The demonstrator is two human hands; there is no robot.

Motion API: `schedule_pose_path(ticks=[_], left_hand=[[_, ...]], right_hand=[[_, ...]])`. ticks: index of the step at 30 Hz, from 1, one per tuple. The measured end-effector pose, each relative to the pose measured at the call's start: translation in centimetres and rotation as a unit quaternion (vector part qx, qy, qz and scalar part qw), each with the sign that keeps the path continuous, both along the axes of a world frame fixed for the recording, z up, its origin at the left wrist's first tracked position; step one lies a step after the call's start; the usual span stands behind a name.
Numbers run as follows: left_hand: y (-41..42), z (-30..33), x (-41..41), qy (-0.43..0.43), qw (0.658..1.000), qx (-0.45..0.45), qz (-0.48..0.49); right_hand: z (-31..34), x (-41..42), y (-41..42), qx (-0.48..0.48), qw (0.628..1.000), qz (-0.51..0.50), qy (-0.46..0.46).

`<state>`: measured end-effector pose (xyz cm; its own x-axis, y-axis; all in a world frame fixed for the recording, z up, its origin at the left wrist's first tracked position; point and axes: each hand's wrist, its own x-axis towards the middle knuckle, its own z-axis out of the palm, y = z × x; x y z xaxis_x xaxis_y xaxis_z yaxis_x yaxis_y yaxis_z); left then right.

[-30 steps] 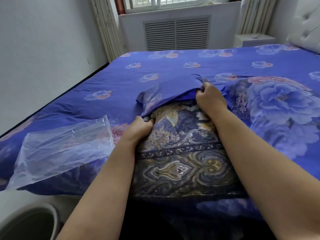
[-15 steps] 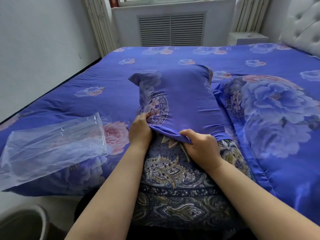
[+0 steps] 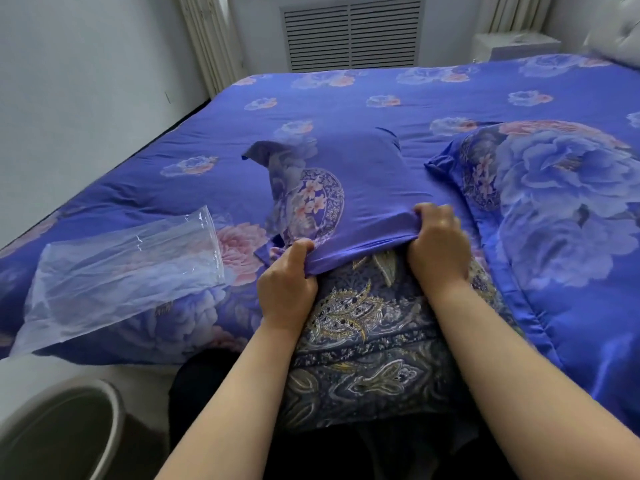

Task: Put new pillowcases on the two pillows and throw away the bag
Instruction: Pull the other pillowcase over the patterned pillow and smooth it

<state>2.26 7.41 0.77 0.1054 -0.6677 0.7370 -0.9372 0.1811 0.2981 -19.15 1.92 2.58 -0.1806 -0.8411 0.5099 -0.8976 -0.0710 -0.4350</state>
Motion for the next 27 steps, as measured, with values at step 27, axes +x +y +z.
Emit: schedule_pose_path(ticks=[27], left_hand=[[-4.5,18.4,3.4,0.205,0.963,0.171,-0.035]], right_hand=[[-0.3,1.6,1.6,0.306,0.838,0.199,-0.407]])
